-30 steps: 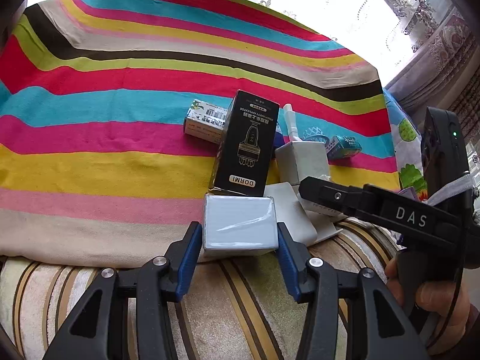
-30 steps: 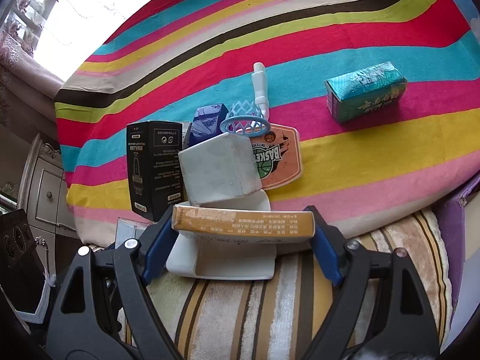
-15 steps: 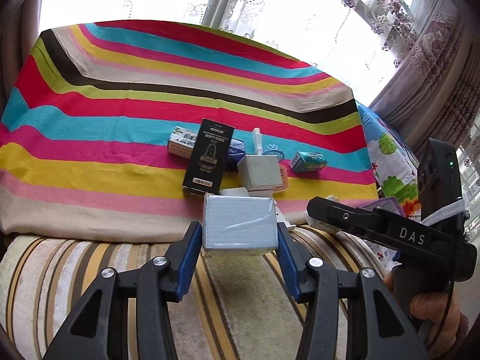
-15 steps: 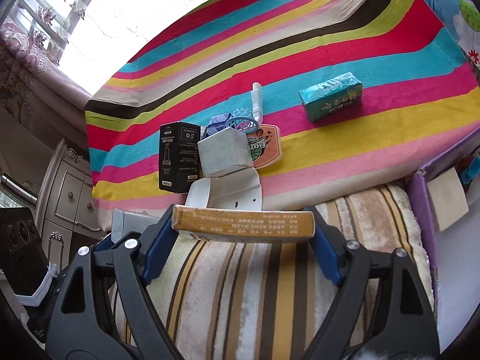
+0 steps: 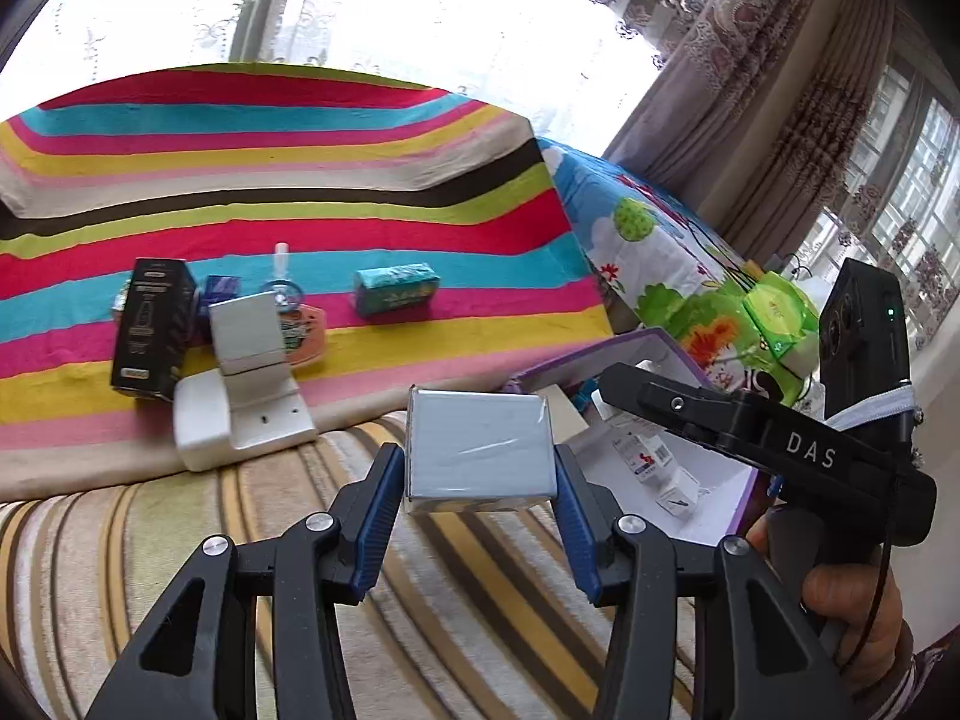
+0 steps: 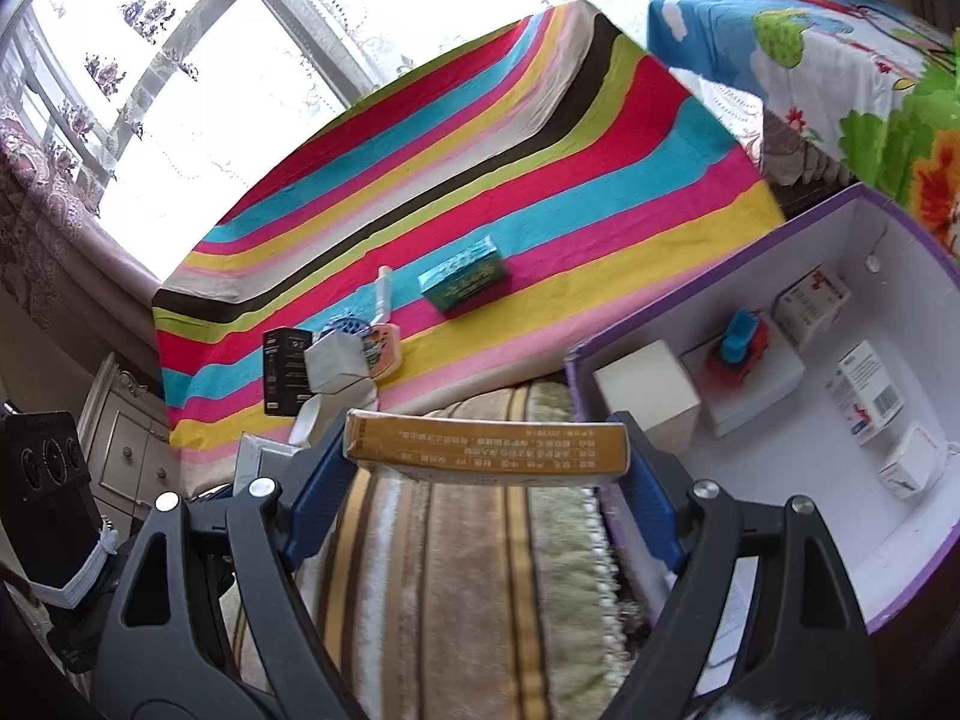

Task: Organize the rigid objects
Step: 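Carry both boxes into the storage box and release them, then withdraw both grippers from the storage box toward the pile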

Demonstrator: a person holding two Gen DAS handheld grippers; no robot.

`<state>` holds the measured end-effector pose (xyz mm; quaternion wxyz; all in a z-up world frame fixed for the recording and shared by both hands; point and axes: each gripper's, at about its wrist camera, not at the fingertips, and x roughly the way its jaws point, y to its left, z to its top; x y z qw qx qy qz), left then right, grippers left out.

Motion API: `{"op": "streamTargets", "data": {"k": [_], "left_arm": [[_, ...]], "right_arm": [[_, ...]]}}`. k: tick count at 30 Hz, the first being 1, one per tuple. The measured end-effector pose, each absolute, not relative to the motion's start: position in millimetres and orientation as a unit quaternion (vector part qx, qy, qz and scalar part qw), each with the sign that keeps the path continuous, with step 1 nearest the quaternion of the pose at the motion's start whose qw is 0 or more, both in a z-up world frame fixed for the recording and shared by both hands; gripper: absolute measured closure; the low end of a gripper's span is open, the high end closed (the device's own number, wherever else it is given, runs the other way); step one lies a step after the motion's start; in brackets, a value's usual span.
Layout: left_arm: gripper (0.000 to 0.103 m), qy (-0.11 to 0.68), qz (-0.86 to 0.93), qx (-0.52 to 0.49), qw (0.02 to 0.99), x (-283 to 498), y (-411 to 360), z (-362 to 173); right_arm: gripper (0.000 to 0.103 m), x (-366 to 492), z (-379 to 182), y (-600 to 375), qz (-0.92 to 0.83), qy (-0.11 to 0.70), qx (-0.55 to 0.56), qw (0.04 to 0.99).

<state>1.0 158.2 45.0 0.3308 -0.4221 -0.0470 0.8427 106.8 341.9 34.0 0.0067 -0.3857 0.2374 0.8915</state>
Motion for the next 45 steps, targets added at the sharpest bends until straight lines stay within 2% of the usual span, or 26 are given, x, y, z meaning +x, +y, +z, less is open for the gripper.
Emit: {"op": "streamTargets", "data": {"k": [9, 13, 18, 23, 36, 45], "left_arm": [[0.053, -0.022, 0.815, -0.422, 0.397, 18.4, 227.9, 50.7], [0.052, -0.026, 0.802, -0.429, 0.415, 20.8, 247.2, 49.8], [0.037, -0.028, 0.795, -0.434, 0.422, 21.7, 254.2, 46.5], [0.037, -0.047, 0.804, -0.435, 0.403, 16.2, 242.2, 46.9], [0.035, -0.072, 0.836, -0.409, 0.359, 1.3, 203.8, 53.4], [0.035, -0.099, 0.844, -0.411, 0.332, -11.5, 167.8, 52.7]], "right_arm": [[0.019, 144.8, 51.8, 402.7, 0.914, 0.152, -0.352, 0.135], [0.017, 151.0, 52.3, 423.9, 0.907, 0.154, -0.356, 0.163], [0.01, 155.1, 52.1, 434.5, 0.902, 0.137, -0.358, 0.201], [0.01, 157.2, 51.1, 438.0, 0.902, 0.151, -0.352, 0.199], [0.01, 151.4, 64.4, 420.2, 0.912, 0.124, -0.341, 0.192], [0.01, 140.2, 70.5, 395.0, 0.915, 0.119, -0.354, 0.152]]}}
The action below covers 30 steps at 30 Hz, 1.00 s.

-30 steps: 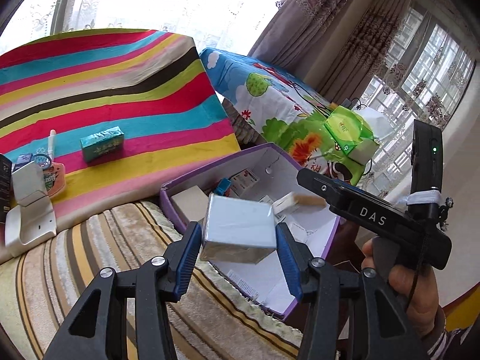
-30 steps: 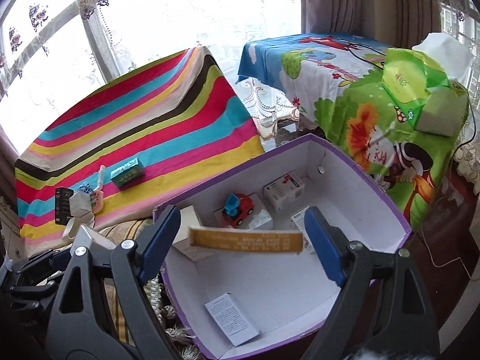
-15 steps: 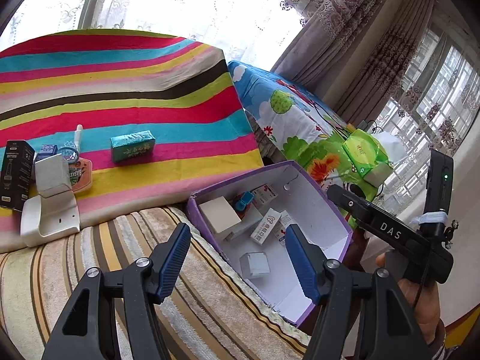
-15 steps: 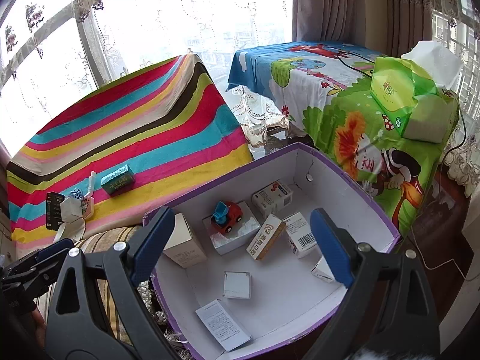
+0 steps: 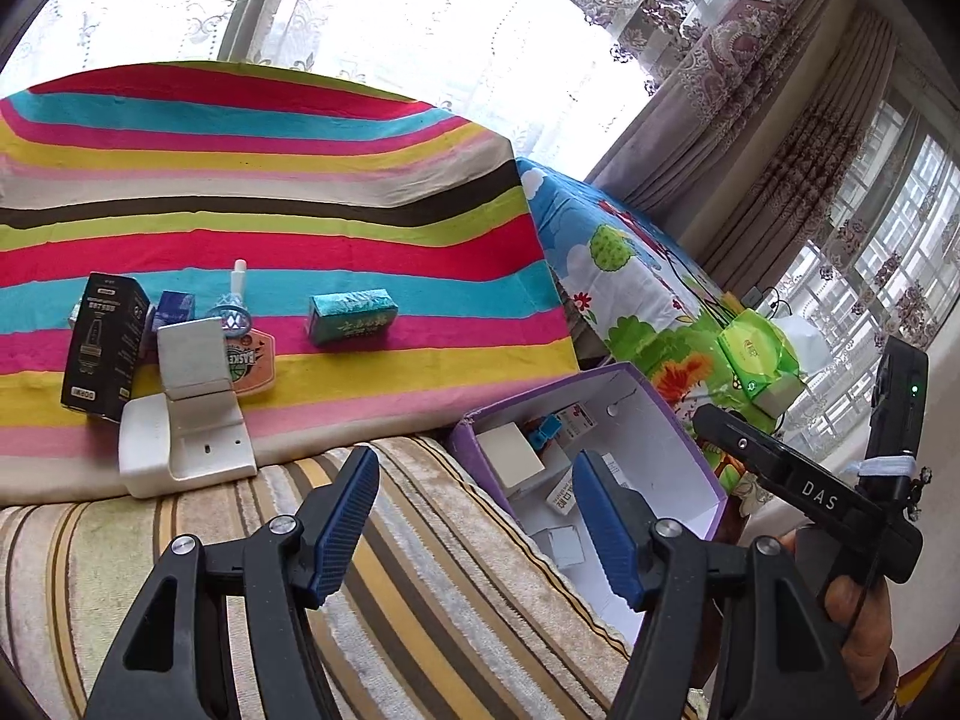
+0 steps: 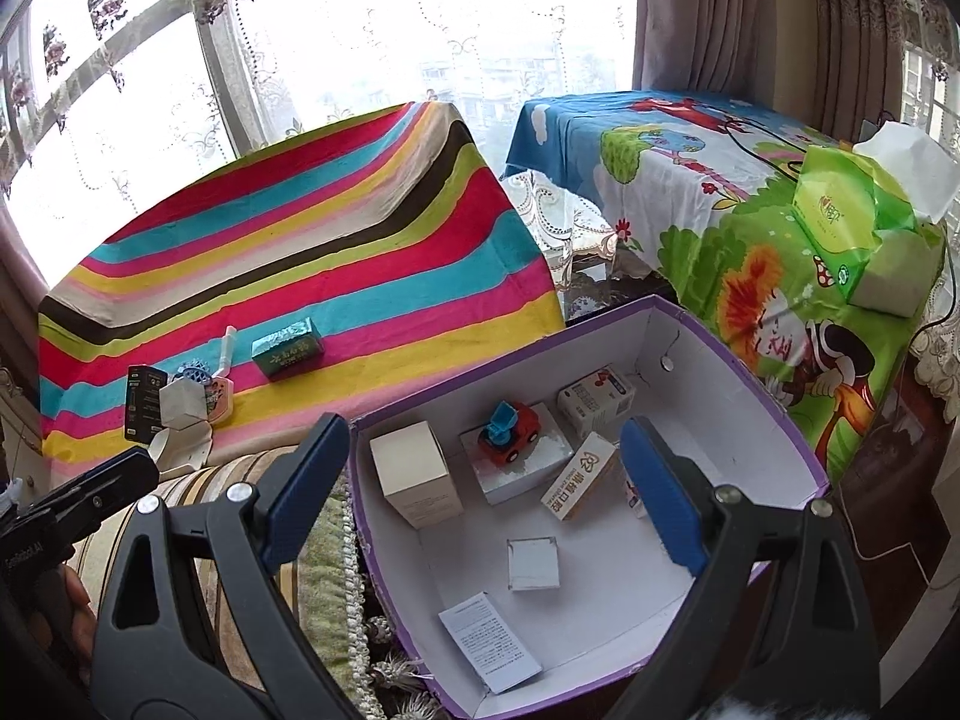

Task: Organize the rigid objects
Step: 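Withdraw both grippers from the storage box toward the pile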

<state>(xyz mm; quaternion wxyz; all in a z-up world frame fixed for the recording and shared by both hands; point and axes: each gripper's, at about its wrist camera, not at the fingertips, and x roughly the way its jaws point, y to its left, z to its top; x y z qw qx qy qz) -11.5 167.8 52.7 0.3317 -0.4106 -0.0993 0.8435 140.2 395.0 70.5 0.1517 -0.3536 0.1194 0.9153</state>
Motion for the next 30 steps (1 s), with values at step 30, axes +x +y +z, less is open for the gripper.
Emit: {"op": "streamTargets", "data": {"k": [30], "left_arm": [[0.035, -0.22, 0.864, -0.42, 0.168, -77.9, 13.9, 29.1]], "right_arm": [[0.01, 74.4, 33.3, 263.0, 0.895, 0.044, -0.444, 0.002]]}}
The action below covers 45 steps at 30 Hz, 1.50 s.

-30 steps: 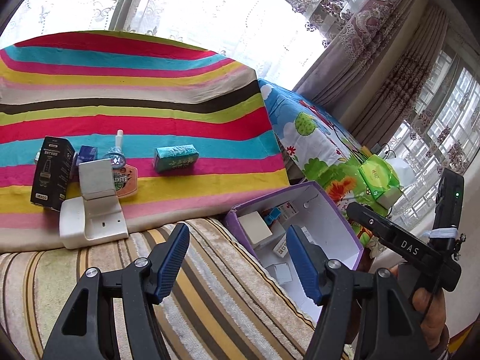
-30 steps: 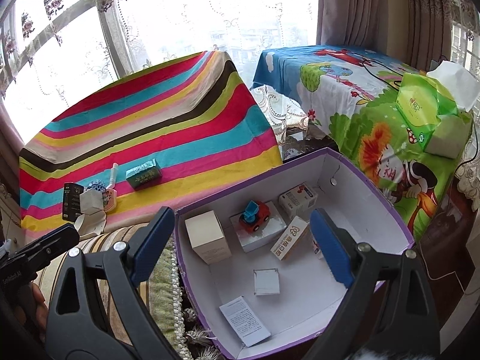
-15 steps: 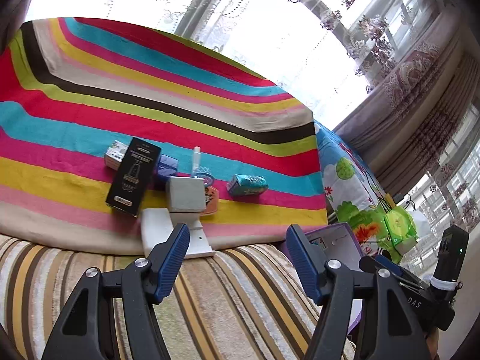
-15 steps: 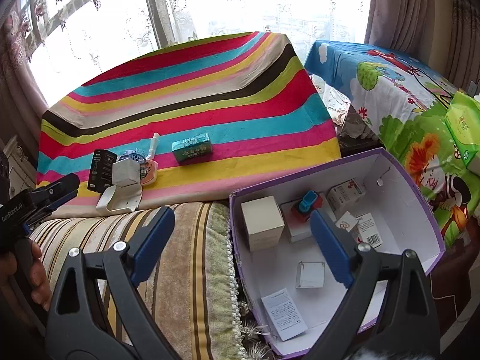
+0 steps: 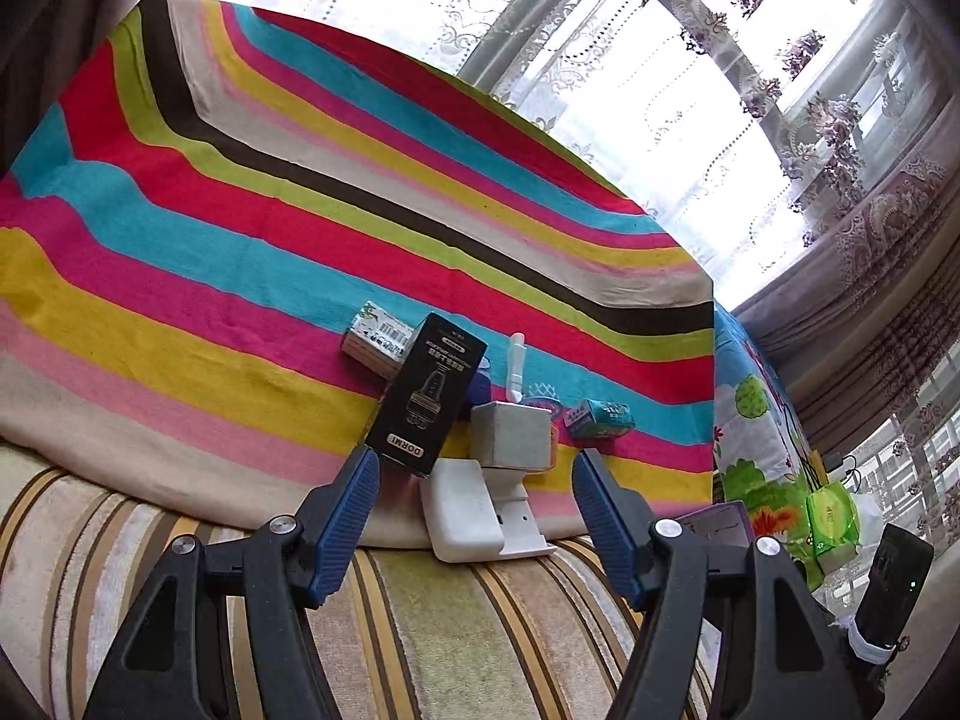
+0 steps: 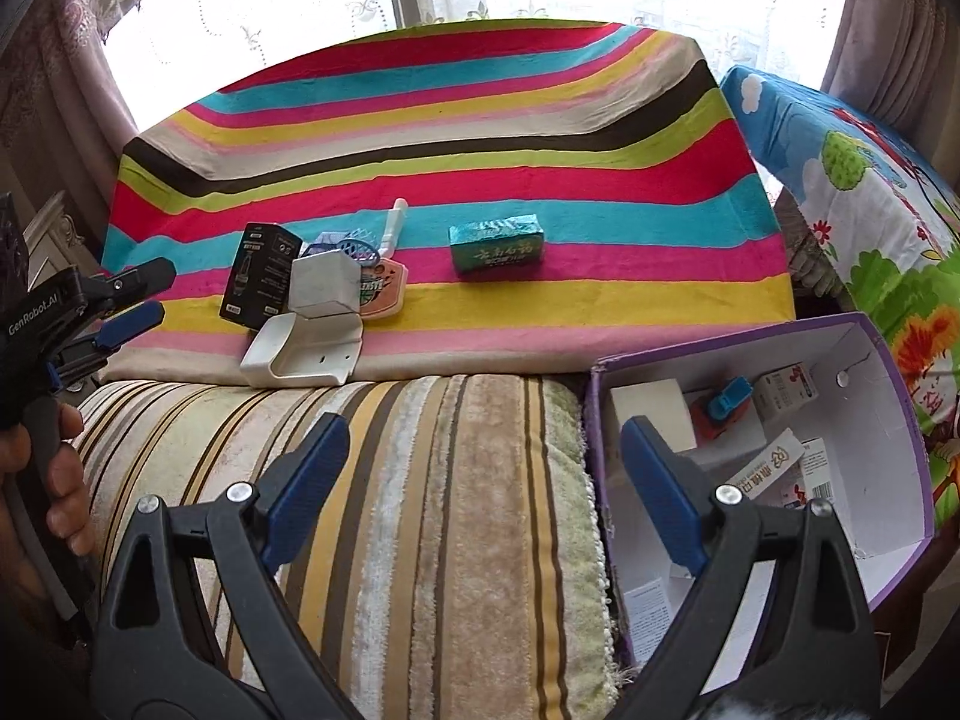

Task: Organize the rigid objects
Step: 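Withdraw both grippers from the storage box toward the pile, then grasp the black DORMI box with the left gripper while the right grasps a white box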

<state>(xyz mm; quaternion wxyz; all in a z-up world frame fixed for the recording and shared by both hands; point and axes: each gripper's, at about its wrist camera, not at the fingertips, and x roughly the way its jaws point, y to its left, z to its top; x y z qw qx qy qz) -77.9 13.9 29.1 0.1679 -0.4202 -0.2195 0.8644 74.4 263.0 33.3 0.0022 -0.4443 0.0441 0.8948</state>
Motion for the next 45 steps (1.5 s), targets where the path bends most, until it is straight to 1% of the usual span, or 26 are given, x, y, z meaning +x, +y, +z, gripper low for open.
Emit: {"op": "streamTargets", "data": {"k": [6, 12, 16, 19, 20, 21, 22, 23, 28, 32, 37, 45], "left_arm": [[0.035, -0.19, 0.854, -0.457, 0.162, -104.5, 20.7, 21.9], [0.035, -0.128, 0.853, -0.483, 0.151, -132.6, 44.2, 9.9], [0.036, -0.098, 0.849, -0.501, 0.137, -142.5, 52.8, -7.9], [0.036, -0.081, 0.851, -0.502, 0.132, -144.2, 55.4, -10.7], [0.037, -0.073, 0.854, -0.499, 0.131, -144.2, 56.1, -10.0], [0.046, -0.068, 0.856, -0.495, 0.132, -144.4, 56.0, -9.4], [0.051, -0.066, 0.857, -0.494, 0.134, -145.1, 55.8, -9.5], [0.059, -0.068, 0.856, -0.494, 0.136, -146.8, 55.3, -10.3], [0.059, -0.113, 0.858, -0.477, 0.155, -141.5, 40.9, -10.3], [0.059, -0.168, 0.864, -0.443, 0.171, -126.1, 18.3, -4.7], [0.062, -0.226, 0.872, -0.408, 0.151, -116.2, -8.9, -1.8], [0.063, -0.255, 0.872, -0.39, 0.15, -111.4, -21.8, -1.6]], "right_arm": [[0.01, 55.1, 24.0, 237.1, 0.886, 0.022, -0.462, -0.022], [0.01, 36.4, 15.0, 216.9, 0.877, 0.003, -0.478, -0.037], [0.01, 26.0, 12.8, 208.7, 0.877, -0.006, -0.48, -0.036], [0.01, 18.4, 9.3, 201.8, 0.873, -0.015, -0.485, -0.037], [0.01, 16.5, 8.3, 199.7, 0.872, -0.018, -0.487, -0.038], [0.01, 14.6, 7.4, 197.2, 0.872, -0.021, -0.488, -0.039], [0.01, 12.6, 6.5, 194.7, 0.871, -0.024, -0.49, -0.04], [0.01, 10.6, 5.8, 192.2, 0.87, -0.027, -0.491, -0.041], [0.01, 0.8, 3.7, 181.2, 0.869, -0.038, -0.492, -0.038], [0.01, -8.2, 5.3, 171.9, 0.874, -0.039, -0.482, -0.038], [0.01, -25.1, 8.2, 160.2, 0.882, -0.038, -0.468, -0.035], [0.01, -55.7, -4.4, 142.9, 0.876, -0.044, -0.479, -0.033]]}}
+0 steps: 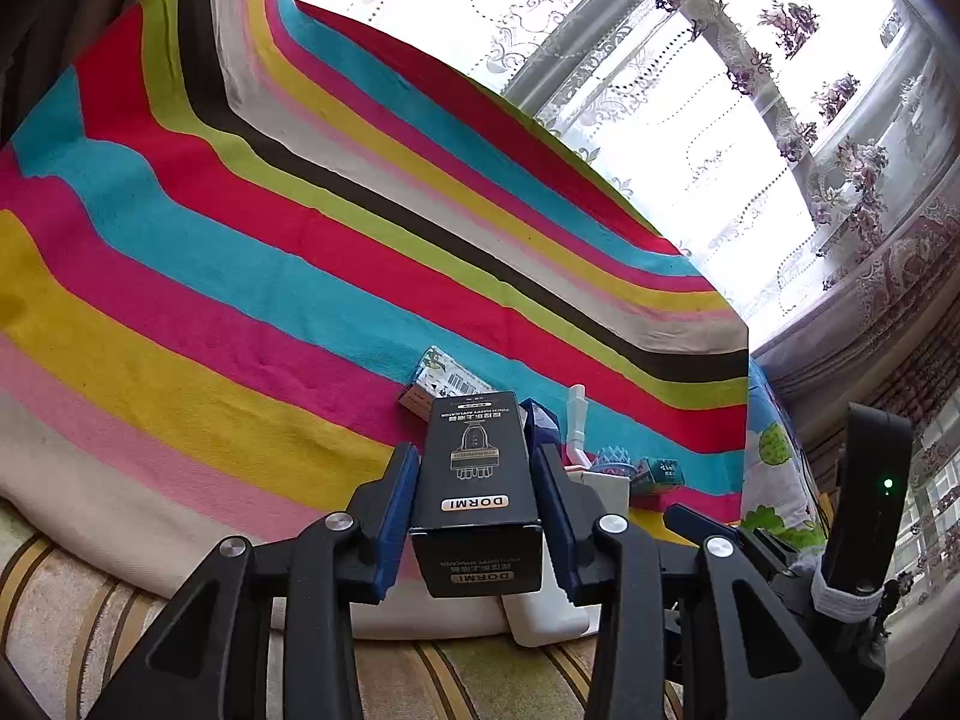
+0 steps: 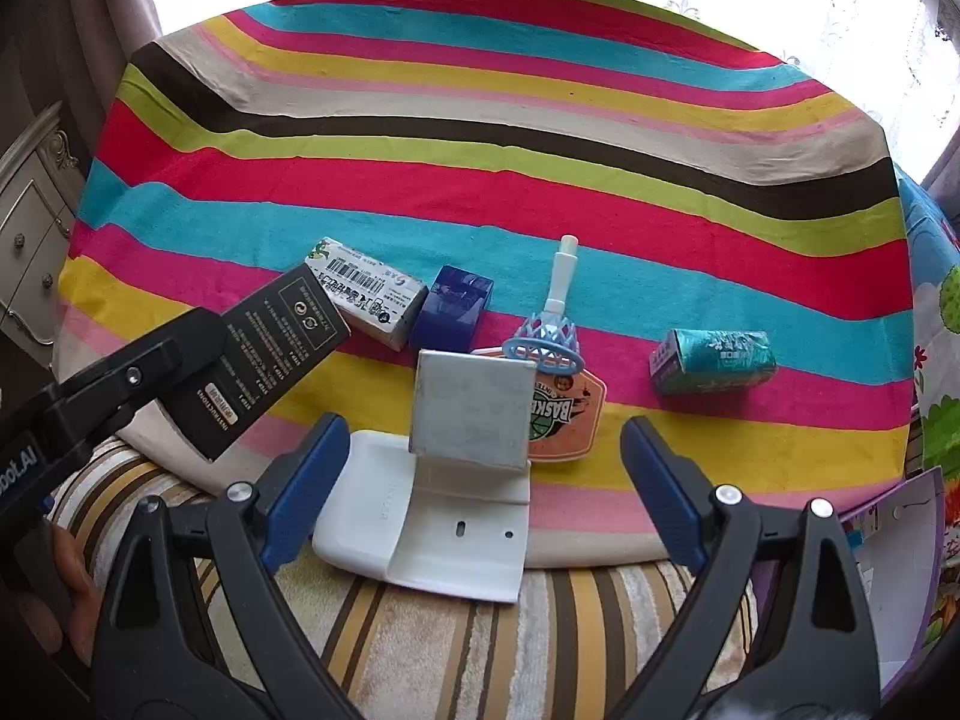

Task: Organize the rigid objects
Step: 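Grasp the black DORMI box with the left gripper while the right grasps a white box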

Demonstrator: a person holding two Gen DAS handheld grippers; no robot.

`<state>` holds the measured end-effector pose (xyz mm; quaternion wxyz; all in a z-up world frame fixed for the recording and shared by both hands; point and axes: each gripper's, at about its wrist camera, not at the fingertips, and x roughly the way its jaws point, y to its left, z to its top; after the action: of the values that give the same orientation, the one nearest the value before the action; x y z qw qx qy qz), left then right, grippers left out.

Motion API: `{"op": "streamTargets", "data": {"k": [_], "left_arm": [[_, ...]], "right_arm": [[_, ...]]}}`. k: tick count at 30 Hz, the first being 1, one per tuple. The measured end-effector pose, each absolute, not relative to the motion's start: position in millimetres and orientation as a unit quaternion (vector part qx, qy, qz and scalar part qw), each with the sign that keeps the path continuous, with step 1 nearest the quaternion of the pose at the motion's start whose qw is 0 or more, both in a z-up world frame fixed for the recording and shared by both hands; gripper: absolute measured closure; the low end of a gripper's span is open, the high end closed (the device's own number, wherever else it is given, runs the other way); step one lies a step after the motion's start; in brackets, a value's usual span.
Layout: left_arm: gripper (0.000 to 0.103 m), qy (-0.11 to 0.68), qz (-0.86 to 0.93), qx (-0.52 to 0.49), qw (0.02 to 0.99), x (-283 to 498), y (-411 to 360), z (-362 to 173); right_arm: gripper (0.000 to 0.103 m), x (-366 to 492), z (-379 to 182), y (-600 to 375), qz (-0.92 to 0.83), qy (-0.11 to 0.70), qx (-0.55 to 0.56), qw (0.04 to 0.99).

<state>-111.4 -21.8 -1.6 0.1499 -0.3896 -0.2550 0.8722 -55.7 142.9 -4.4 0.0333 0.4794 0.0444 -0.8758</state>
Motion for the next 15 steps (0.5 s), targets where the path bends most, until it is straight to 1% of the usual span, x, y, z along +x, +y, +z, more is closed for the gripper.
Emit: {"op": "streamTargets", "data": {"k": [4, 6, 7, 8, 9, 15], "left_arm": [[0.063, -0.259, 0.871, -0.39, 0.152, -111.4, -20.7, -2.6], [0.062, -0.258, 0.871, -0.39, 0.151, -110.8, -20.9, -3.1], [0.062, -0.258, 0.871, -0.389, 0.15, -110.5, -20.9, -3.0], [0.062, -0.258, 0.872, -0.388, 0.15, -110.0, -21.3, -2.8], [0.063, -0.258, 0.872, -0.387, 0.151, -109.6, -21.0, -2.6], [0.063, -0.257, 0.877, -0.373, 0.16, -106.9, -18.5, 1.1]], "right_arm": [[0.011, -65.4, -9.5, 143.5, -0.875, 0.036, 0.481, 0.027], [0.021, -69.6, -12.7, 145.3, -0.873, 0.03, 0.485, 0.023], [0.034, -70.4, -15.0, 146.3, -0.871, 0.025, 0.489, 0.027], [0.048, -71.1, -17.1, 146.8, -0.869, 0.02, 0.493, 0.033], [0.052, -70.3, -19.0, 147.8, -0.868, 0.015, 0.495, 0.039], [0.052, -56.6, -9.8, 156.0, -0.888, -0.016, 0.454, 0.074]]}}
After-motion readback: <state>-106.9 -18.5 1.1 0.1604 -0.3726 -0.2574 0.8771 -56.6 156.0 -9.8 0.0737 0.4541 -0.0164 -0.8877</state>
